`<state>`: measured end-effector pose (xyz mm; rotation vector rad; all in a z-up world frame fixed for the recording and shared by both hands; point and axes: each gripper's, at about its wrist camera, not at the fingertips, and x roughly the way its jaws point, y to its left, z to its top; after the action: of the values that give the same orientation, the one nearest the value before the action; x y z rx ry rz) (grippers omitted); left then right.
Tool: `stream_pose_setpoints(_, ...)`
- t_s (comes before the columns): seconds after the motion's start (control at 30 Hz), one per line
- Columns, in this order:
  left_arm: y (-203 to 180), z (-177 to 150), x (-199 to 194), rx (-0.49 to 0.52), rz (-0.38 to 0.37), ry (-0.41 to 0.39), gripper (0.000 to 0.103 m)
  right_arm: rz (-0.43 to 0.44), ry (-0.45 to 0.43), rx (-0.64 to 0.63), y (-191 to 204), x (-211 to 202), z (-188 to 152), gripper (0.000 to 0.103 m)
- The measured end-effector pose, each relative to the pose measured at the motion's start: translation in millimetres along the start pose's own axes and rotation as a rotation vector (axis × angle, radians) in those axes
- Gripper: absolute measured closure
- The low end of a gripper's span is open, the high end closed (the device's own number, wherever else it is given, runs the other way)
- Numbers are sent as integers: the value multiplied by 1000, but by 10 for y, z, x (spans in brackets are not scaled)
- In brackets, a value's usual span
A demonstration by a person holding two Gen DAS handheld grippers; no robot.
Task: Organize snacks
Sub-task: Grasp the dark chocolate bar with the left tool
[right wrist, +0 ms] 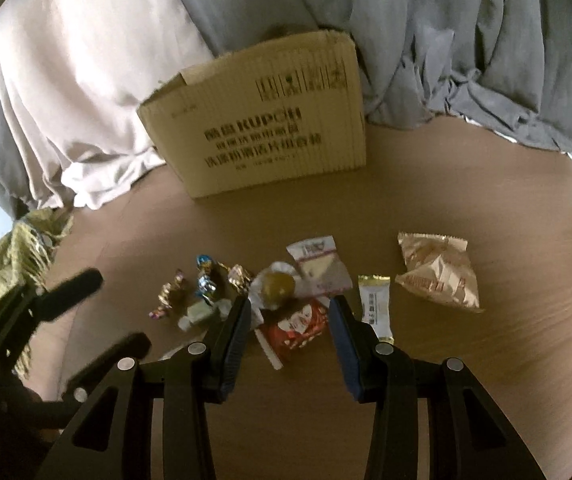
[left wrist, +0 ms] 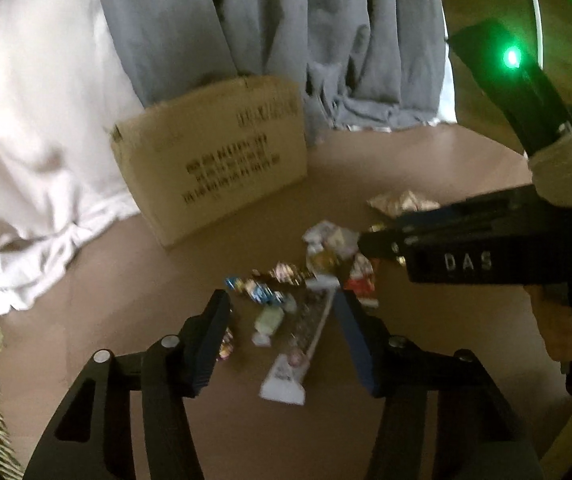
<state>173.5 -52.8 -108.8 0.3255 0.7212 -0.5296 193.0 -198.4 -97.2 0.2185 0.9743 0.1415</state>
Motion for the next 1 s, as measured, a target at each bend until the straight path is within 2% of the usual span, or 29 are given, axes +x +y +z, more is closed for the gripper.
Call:
stream_pose_setpoints(0.33,-18,-152,350,-38,-72,115,66,-1,45,12,-34,179,-61,62)
stream_pose_setpoints(0.53,12,-189,535,-63,-96,160,68,-8,73,39,-77,298,-70,66)
stream_pose_setpoints(0.93,69,-175,683,-112,-113,176,72,-23,110,45,-87,494,-43,66)
stream_pose_setpoints(1.0,64,-163,695,-119,-115,180,73,-18,113,41,-78,520,-35,69)
